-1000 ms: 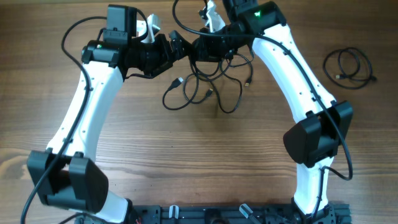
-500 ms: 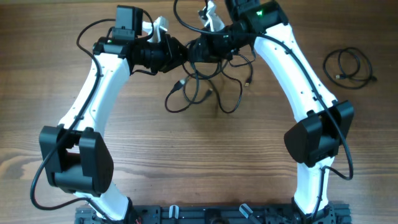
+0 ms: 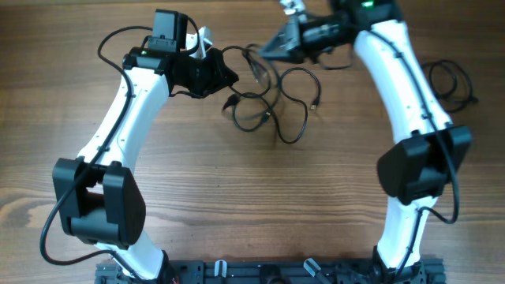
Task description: Untangle cables
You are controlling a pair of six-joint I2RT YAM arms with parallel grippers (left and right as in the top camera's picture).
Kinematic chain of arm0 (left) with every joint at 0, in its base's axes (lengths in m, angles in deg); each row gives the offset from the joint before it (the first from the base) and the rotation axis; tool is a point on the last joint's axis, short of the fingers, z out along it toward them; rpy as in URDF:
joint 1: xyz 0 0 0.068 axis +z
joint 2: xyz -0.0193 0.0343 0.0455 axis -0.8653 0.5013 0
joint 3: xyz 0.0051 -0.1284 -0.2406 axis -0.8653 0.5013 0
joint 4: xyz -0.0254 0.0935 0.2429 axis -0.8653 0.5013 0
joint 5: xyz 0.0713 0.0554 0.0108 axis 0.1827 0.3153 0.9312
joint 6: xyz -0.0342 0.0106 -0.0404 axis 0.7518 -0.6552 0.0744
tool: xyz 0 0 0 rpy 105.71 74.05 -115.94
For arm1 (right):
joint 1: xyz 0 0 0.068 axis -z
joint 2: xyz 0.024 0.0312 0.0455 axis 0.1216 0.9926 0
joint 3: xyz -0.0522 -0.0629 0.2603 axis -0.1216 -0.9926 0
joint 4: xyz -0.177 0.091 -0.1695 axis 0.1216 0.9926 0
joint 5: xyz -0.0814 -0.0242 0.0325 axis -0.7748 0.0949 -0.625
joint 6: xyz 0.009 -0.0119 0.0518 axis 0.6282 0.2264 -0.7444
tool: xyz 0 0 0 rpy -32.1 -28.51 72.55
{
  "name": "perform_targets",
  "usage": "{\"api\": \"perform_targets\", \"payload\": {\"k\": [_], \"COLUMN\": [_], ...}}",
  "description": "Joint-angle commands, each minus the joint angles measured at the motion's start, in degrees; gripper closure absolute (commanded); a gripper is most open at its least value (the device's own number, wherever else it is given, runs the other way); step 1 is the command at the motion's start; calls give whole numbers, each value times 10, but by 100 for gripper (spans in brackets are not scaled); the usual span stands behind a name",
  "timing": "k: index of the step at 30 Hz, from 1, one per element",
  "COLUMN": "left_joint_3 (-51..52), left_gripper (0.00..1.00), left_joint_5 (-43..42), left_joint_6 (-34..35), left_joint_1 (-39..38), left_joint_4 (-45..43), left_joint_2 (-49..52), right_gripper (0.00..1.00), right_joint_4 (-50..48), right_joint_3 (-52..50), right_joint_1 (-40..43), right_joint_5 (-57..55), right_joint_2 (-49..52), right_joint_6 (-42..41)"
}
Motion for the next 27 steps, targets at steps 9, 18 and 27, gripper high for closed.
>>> {"api": "perform_targets", "payload": {"k": [9,18,27], "left_joint_3": [3,3,3], "left_gripper": [96,96,93], "left_joint_5": [77,96,52], "left_joint_6": [-5,-5,107], "left_joint_1": [9,6,-78], "left_joint_4": [19,24,-109], "left_joint_2": [6,6,6], "right_gripper": [96,96,96], "right_joint_4": [69,106,110], "right_joint_3": [8,8,8], "right_joint_1": [191,237,125], "right_joint_5": [-444,-337,-225], "right_joint_2": [-4,-4,-4], "right_joint_6": [-31,101,155]}}
